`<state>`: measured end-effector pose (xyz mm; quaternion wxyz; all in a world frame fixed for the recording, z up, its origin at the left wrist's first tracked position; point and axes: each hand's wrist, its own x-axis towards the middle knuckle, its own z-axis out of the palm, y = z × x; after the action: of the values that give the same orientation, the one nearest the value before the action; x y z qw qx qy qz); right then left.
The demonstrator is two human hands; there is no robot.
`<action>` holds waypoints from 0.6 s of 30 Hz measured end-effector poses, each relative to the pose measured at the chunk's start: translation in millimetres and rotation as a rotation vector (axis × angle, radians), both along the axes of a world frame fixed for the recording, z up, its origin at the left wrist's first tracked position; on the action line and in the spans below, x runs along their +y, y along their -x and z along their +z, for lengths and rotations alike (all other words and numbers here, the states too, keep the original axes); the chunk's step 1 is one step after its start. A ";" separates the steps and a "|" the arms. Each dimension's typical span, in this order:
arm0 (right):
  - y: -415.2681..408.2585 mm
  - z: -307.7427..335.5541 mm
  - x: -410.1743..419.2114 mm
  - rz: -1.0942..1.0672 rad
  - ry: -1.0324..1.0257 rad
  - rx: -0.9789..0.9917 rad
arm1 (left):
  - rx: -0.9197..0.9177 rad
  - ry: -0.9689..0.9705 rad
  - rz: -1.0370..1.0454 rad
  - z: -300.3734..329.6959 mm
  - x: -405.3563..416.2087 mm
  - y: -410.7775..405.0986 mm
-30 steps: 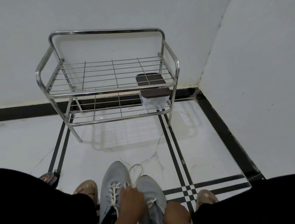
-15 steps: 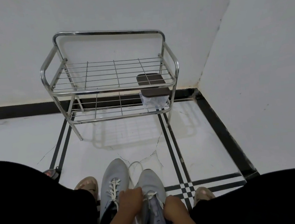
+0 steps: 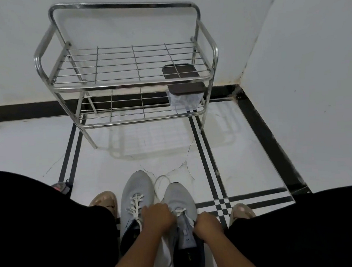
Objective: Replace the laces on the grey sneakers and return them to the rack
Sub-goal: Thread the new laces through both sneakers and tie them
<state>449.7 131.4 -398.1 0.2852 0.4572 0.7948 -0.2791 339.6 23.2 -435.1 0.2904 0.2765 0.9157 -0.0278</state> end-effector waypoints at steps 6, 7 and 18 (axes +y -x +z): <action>2.1 -1.0 0.6 0.013 -0.021 -0.016 | -0.401 -0.174 0.336 36.0 18.2 19.1; 2.9 -0.4 0.6 0.014 -0.026 -0.018 | -0.471 -0.271 0.446 49.3 22.0 24.6; 56.3 66.3 10.2 -0.406 0.098 0.652 | -0.759 -1.117 0.617 188.9 22.5 59.9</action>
<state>393.4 141.7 -331.7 -0.0217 0.4782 0.7229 -0.4983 279.8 45.7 -246.2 0.3977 0.1038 0.6660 0.6225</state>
